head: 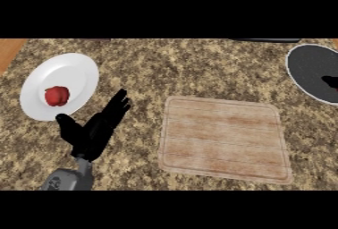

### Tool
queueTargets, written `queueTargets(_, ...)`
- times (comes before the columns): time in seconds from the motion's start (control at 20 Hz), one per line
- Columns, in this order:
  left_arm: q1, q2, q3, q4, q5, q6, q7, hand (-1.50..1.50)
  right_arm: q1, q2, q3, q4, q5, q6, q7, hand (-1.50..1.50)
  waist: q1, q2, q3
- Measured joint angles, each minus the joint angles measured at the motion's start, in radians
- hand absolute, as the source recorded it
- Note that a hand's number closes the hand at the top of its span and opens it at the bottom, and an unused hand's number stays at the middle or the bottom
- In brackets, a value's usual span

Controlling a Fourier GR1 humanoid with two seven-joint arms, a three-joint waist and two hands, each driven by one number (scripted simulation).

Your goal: Pick the tomato from the cutting board and place it in the pan

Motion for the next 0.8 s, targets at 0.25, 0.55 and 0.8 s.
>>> queueTargets(0.25,0.004,-0.004,0.003,-0.008,-0.001,0.011,0.01,0.0,0.006,0.004,-0.129,-0.058,-0.156,0.054,-0.157,-1.5,-0.014,-0.007,0.001)
queueTargets(0.55,0.024,-0.006,0.001,-0.009,-0.006,0.012,0.005,0.0,0.07,-0.01,-0.257,-0.049,-0.316,0.234,-0.317,-1.5,-0.027,-0.012,-0.002)
queueTargets(0.8,0.029,-0.005,0.01,-0.002,-0.011,0.013,-0.006,0.0,0.147,-0.054,-0.297,-0.018,-0.383,0.429,-0.431,-1.5,-0.038,-0.018,-0.005)
